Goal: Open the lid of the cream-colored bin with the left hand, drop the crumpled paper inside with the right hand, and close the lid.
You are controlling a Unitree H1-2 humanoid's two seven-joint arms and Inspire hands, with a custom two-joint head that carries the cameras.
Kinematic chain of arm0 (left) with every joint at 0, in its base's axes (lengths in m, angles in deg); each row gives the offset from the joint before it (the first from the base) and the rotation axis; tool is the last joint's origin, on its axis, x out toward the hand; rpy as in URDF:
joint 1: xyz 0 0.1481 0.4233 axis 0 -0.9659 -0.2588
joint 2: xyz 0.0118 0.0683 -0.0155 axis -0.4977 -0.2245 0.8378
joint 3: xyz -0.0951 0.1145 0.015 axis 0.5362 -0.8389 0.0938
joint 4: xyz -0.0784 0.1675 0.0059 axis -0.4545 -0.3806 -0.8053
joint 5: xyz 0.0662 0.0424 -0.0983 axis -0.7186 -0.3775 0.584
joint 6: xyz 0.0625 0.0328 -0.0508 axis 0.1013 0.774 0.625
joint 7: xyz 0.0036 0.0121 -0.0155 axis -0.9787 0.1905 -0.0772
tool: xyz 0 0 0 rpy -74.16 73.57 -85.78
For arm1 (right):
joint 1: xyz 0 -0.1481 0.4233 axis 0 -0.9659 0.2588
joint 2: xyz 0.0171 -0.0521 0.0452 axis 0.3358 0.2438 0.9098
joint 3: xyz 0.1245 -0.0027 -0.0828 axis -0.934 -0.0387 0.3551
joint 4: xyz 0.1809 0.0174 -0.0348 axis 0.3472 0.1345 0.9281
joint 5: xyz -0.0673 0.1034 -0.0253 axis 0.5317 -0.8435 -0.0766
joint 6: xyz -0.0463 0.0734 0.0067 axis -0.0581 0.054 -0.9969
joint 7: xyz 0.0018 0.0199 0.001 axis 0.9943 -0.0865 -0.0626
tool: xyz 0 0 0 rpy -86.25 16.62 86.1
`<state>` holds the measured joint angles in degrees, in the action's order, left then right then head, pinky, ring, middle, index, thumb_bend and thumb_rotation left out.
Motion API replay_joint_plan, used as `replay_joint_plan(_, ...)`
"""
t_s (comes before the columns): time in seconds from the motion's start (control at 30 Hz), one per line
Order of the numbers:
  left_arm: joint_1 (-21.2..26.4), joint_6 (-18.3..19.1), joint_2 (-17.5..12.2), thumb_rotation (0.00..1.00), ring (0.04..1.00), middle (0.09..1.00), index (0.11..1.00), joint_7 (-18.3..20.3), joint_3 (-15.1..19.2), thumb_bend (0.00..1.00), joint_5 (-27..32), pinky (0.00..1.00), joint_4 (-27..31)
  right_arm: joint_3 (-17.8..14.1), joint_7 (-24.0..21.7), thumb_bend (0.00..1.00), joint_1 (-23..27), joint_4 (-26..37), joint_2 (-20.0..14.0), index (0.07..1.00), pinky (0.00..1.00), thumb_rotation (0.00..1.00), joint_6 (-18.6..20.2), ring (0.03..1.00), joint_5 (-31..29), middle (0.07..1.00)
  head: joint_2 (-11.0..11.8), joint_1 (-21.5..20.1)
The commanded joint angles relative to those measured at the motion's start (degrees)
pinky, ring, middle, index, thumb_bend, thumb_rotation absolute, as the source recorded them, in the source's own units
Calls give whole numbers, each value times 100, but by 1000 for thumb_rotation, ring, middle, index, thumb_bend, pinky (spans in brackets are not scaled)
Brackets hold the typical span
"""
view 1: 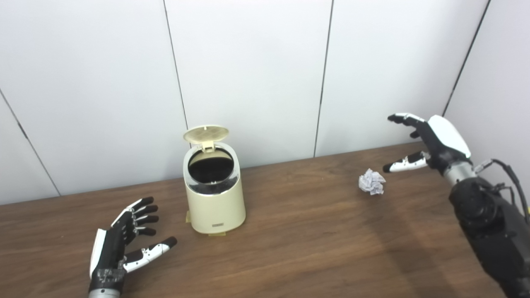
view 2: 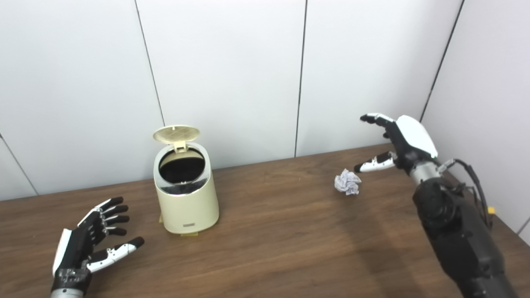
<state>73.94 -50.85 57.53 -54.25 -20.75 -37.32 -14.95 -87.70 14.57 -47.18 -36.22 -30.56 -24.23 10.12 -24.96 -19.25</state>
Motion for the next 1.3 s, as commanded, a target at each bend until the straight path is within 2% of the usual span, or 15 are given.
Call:
replay_joint_plan(0.0, -68, -117, -49, 21, 715, 772, 837, 52, 31, 754, 99, 620, -194, 116, -132, 863, 338, -56, -191, 837, 743, 154, 152, 892, 112, 878, -1, -6)
replay_joint_plan(0.1, -61, -131, -70, 39, 720, 772, 838, 76, 47, 752, 113, 642, -224, 296, 23, 892, 526, -558, -170, 820, 719, 126, 0, 867, 159, 847, -17, -8)
replay_joint_plan(0.2, -72, -104, -79, 26, 720, 774, 838, 150, 62, 745, 207, 644, -202, 428, 51, 890, 689, -957, -90, 804, 725, 103, 34, 834, 151, 813, -27, -16)
replay_joint_plan(0.27, -95, -53, -86, 27, 725, 778, 843, 206, 68, 740, 268, 648, -150, 528, 47, 879, 794, -1236, -44, 800, 744, 123, 43, 816, 153, 798, -45, -12)
replay_joint_plan(0.43, -139, 34, -93, 39, 731, 786, 844, 269, 87, 736, 276, 649, -45, 715, 208, 901, 971, -1969, 17, 768, 748, 180, -571, 740, 5, 721, -80, -6)
replay_joint_plan(0.53, -157, 32, -94, 26, 731, 786, 842, 287, 89, 732, 261, 654, -9, 838, 324, 916, 1065, -2302, 75, 753, 803, 210, -676, 757, 45, 710, -121, 24)
replay_joint_plan(0.63, -168, 40, -89, 34, 726, 778, 839, 289, 93, 737, 265, 658, 9, 986, 352, 899, 1117, -2446, 114, 753, 735, 185, -639, 744, 108, 717, -143, 38)
replay_joint_plan(0.73, -185, 106, -78, 36, 729, 779, 839, 293, 99, 741, 278, 652, 58, 1072, 352, 891, 1132, -2490, 141, 745, 688, 206, -598, 725, 86, 728, -161, 44)
replay_joint_plan(1.0, -179, 98, -94, 40, 731, 778, 841, 273, 88, 738, 211, 653, 50, 1310, 296, 871, 1150, -2543, 111, 721, 760, 223, -561, 770, 172, 726, -192, 57)
replay_joint_plan(1.17, -175, 130, -95, 45, 728, 778, 839, 260, 81, 740, 171, 641, 75, 1293, 170, 855, 1120, -2475, 99, 705, 717, 220, -444, 762, 115, 735, -217, 67)
replay_joint_plan(1.27, -177, 152, -93, 41, 726, 778, 839, 282, 79, 736, 192, 631, 96, 1269, 120, 834, 1107, -2477, 80, 692, 647, 191, -512, 677, 53, 687, -241, 90)
